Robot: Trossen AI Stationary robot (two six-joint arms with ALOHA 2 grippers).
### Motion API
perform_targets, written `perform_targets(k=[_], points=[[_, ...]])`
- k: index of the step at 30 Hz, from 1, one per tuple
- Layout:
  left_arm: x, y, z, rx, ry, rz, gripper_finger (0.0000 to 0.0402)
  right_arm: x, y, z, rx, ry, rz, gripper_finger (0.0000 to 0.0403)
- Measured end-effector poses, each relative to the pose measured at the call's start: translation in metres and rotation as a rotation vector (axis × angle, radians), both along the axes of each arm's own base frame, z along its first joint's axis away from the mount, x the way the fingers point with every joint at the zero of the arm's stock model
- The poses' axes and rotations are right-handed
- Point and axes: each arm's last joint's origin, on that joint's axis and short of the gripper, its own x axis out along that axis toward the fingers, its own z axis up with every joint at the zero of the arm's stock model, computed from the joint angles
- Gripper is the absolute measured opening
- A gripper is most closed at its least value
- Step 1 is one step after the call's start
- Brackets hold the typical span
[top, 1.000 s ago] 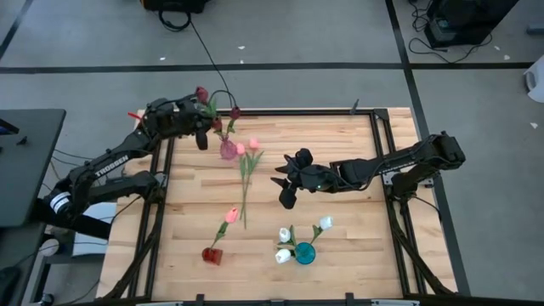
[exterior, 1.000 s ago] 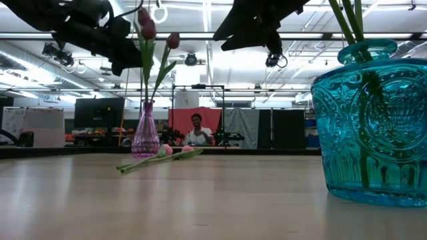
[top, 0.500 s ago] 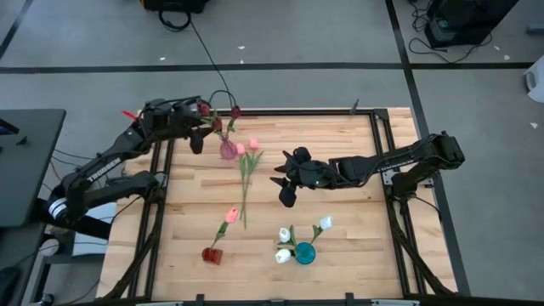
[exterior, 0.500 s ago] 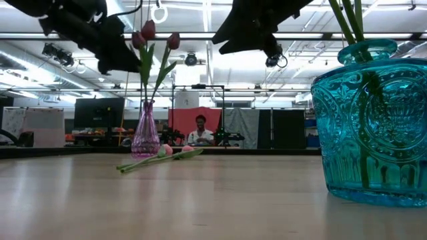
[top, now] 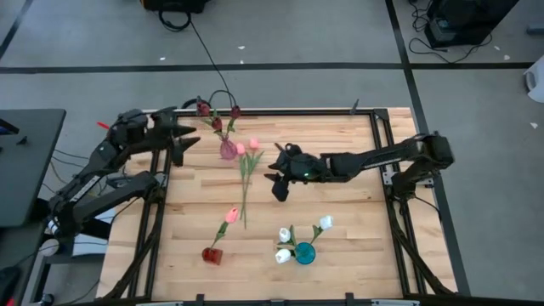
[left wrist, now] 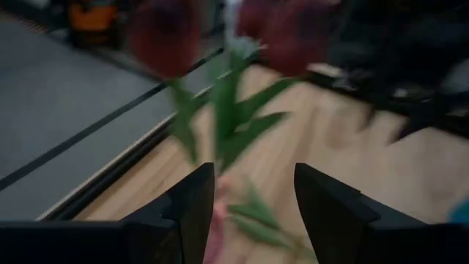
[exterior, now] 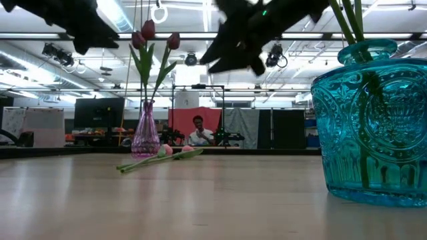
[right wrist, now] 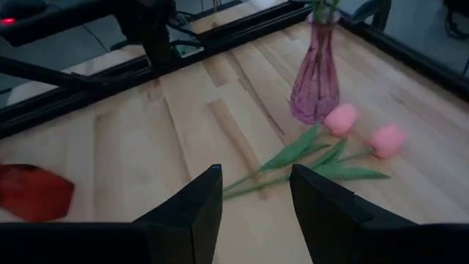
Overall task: Sort flowers into vase by color
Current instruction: Put the right pink flower into the red vase
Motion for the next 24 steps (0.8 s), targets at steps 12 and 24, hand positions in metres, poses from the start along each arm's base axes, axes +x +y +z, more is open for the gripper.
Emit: perform_targets(k=[12, 24], points=[[-0.019, -0.034, 0.014, 0.026, -0.195, -0.108, 0.018, 0.068, -0.036, -0.064, 0.129, 0.152, -0.198, 0.0165], [-0.013, -0.03, 0.015, -0.004, -0.195, -0.104, 0.0179, 0.112, -0.086, -0.099, 0.194, 0.289, -0.369, 0.0164]])
